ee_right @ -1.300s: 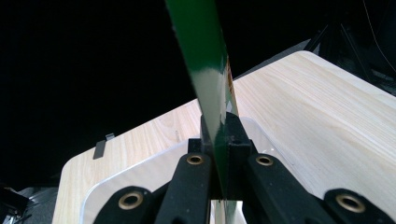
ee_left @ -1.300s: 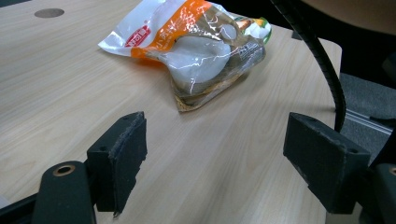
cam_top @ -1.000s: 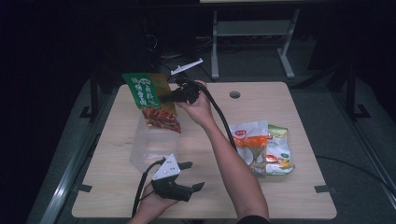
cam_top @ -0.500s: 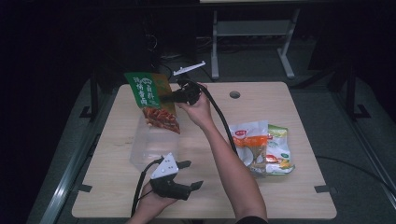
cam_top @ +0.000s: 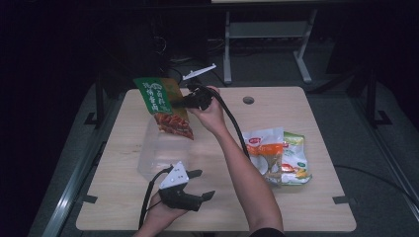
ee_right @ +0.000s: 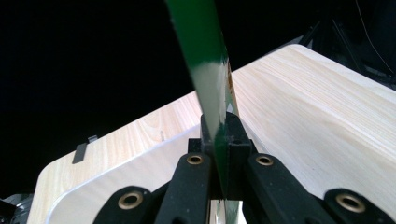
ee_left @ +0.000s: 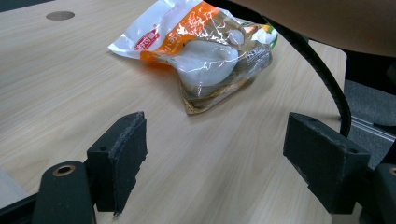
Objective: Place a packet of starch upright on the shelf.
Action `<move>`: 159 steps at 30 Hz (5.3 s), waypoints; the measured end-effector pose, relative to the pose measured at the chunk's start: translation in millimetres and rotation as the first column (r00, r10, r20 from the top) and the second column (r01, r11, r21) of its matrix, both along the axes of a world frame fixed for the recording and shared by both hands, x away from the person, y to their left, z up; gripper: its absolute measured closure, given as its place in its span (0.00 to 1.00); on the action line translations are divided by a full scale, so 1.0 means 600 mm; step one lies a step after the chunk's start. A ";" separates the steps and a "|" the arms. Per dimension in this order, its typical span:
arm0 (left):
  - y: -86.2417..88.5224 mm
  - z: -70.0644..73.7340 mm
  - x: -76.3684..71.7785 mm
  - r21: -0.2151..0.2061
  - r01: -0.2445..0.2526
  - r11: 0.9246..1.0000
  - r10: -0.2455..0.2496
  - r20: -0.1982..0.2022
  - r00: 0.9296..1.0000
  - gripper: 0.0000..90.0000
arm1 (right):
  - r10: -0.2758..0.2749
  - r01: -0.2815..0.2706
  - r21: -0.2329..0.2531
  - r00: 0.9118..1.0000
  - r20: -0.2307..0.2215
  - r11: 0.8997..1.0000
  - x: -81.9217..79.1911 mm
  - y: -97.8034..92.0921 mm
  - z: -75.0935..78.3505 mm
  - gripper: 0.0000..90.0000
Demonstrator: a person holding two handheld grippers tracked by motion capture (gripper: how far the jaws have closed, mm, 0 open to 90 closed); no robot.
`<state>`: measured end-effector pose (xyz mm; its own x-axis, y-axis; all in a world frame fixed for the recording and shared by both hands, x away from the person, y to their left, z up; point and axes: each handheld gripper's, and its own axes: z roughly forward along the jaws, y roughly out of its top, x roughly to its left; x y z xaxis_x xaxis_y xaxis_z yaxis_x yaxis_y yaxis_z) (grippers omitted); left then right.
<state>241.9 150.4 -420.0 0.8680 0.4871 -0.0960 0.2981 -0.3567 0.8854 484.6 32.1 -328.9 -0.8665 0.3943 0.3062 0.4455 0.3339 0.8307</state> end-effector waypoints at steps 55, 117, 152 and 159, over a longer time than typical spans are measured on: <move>0.010 0.000 0.010 0.015 -0.029 0.999 0.029 -0.004 1.000 0.24 | -0.023 0.022 -0.009 0.993 -0.119 1.000 -0.004 -0.090 -0.045 0.59; -0.004 -0.009 0.006 0.079 0.003 0.997 -0.002 -0.012 1.000 0.24 | -0.159 0.149 -0.074 0.975 -0.153 0.986 -0.149 -0.381 -0.035 0.53; -0.011 -0.012 0.005 0.084 0.007 0.996 -0.006 -0.013 1.000 0.24 | -0.268 0.247 -0.119 0.938 -0.220 0.962 -0.207 -0.487 -0.091 0.52; -0.011 -0.012 0.005 0.090 0.008 0.996 -0.007 -0.016 1.000 0.24 | -0.294 0.269 -0.136 0.929 -0.225 0.954 -0.212 -0.501 -0.104 0.52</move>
<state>244.7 143.7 -427.5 0.8705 0.4878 -0.0654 0.3085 -0.4372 0.8448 357.3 -268.5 -391.2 -0.6209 0.6508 0.4369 0.7153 0.2424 0.6555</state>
